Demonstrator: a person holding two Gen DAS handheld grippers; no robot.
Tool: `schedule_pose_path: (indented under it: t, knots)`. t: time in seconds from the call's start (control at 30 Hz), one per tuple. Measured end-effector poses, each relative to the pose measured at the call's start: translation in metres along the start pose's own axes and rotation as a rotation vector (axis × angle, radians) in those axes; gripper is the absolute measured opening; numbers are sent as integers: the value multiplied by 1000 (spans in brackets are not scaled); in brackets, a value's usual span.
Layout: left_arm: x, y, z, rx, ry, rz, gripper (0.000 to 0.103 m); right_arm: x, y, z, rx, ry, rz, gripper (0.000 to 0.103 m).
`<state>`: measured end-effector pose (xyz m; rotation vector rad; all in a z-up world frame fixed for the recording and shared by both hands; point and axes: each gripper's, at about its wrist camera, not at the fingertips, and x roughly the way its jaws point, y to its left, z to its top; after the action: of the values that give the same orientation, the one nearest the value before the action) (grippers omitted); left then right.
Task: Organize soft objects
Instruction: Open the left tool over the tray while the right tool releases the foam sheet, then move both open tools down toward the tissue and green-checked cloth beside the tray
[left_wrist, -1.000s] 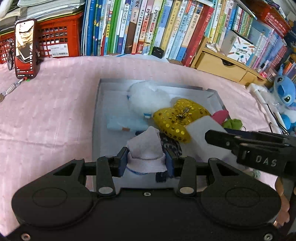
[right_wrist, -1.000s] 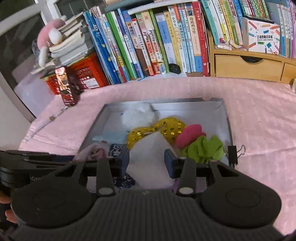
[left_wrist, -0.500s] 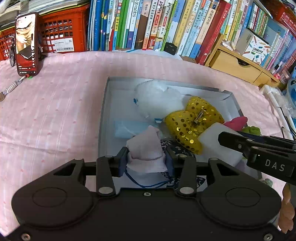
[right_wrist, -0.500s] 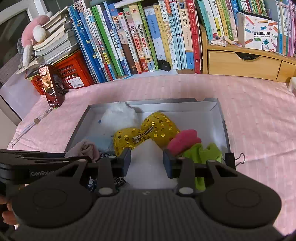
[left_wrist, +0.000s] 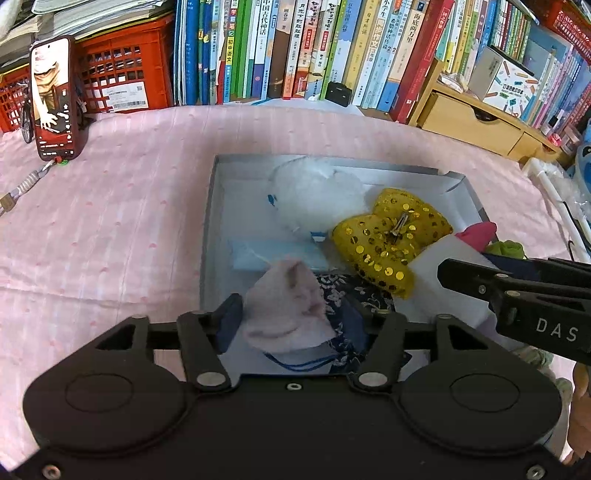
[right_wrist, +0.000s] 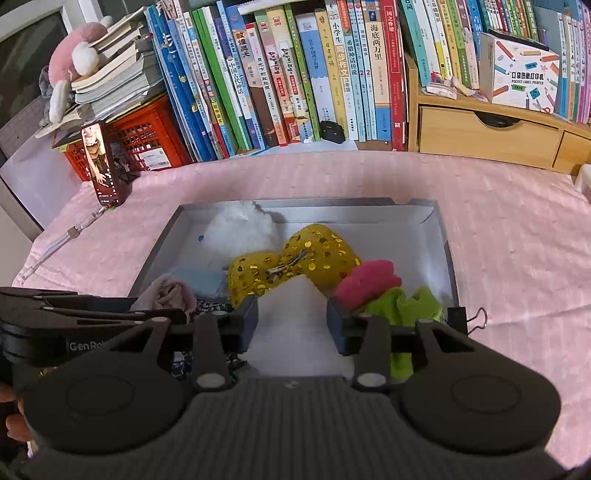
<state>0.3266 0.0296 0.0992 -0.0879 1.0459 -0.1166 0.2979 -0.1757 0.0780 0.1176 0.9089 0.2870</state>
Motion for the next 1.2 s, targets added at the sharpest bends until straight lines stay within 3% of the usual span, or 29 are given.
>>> schedule_pose_path:
  t: [0.17,0.33,0.57,0.73,0.87,0.97,1.2]
  knots:
    - [-13,-1,-3,28,-33,-6,65,-6,0,-1,-3,-6,14,65]
    - [-37,-6,-15,77,-122,-9,71,-22,2,-7,-21,-39,36,68]
    - [-76,-16,-51,139,-253,-54,76,-57,8,-26,-87,-119,73,75]
    - [-105,-31,-89,217,-405,-40,81,-84,12,-50,-134,-184,85,78]
    - [-115,-42,-115,273,-471,-22,83,-103,15,-69,-165,-239,85,79]
    - [-119,-48,-125,311,-461,-32,83,-111,16,-78,-187,-250,94,81]
    - [-127,-34,-117,325,-322,-98,83,-126,10,-77,-216,-197,122,84]
